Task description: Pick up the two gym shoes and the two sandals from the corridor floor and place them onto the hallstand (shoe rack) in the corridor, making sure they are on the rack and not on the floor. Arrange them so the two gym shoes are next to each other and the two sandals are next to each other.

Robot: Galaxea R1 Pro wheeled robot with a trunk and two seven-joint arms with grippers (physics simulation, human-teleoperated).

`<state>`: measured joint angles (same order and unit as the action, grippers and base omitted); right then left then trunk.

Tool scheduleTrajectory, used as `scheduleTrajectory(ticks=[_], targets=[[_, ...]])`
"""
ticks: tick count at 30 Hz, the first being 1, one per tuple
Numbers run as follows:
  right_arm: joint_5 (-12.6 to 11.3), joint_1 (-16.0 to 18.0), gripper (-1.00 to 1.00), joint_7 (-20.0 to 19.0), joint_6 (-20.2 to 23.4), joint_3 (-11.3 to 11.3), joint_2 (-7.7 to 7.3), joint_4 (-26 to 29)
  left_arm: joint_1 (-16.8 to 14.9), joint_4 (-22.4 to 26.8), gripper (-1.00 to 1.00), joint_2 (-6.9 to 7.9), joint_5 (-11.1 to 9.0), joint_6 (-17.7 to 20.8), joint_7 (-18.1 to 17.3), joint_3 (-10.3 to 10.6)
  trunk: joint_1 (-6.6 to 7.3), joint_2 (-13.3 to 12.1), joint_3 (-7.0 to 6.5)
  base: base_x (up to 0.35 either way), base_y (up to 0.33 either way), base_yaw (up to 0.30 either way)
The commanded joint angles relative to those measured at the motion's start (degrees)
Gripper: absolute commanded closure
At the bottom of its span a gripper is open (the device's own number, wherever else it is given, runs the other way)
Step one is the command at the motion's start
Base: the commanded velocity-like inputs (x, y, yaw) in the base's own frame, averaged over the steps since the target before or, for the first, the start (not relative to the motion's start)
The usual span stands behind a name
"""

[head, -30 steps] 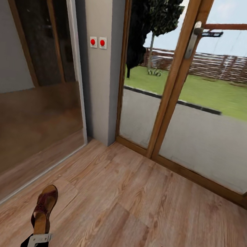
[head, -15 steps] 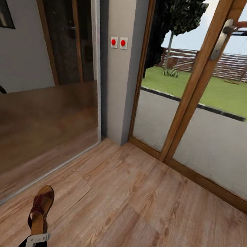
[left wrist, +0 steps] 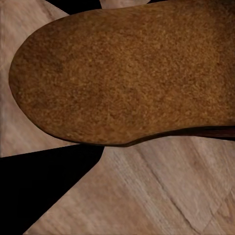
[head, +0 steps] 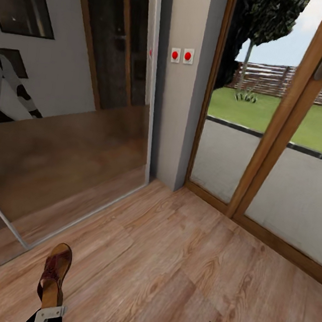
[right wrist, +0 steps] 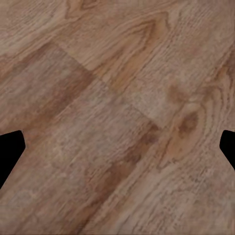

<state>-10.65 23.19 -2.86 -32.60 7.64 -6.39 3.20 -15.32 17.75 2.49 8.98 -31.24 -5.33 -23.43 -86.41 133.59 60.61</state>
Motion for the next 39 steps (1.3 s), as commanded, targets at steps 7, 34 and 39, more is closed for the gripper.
scheduleTrajectory(ticks=[7, 34, 39], targets=[[-0.6, 0.0, -1.0, -0.3, -0.2, 0.4, -0.03, 0.0, 0.0, -0.1, 1.0, -0.03, 0.5, -0.2, -0.2, -0.5, 0.01, 0.0, 0.35, 0.0, -0.073, 0.259], [-0.5, 0.0, -1.0, -0.3, -0.2, 0.4, -0.03, 0.0, 0.7, -0.2, 1.0, 0.06, 0.5, -0.2, -0.1, -0.6, 0.01, 0.0, 1.54, -0.032, -0.056, 0.259], [-0.5, 0.0, -1.0, -0.3, -0.2, 0.4, -0.03, 0.0, 0.9, -0.2, 1.0, 0.06, 0.5, -0.2, -0.1, -0.6, 0.01, 0.0, 1.76, 0.0, 0.0, 0.259]])
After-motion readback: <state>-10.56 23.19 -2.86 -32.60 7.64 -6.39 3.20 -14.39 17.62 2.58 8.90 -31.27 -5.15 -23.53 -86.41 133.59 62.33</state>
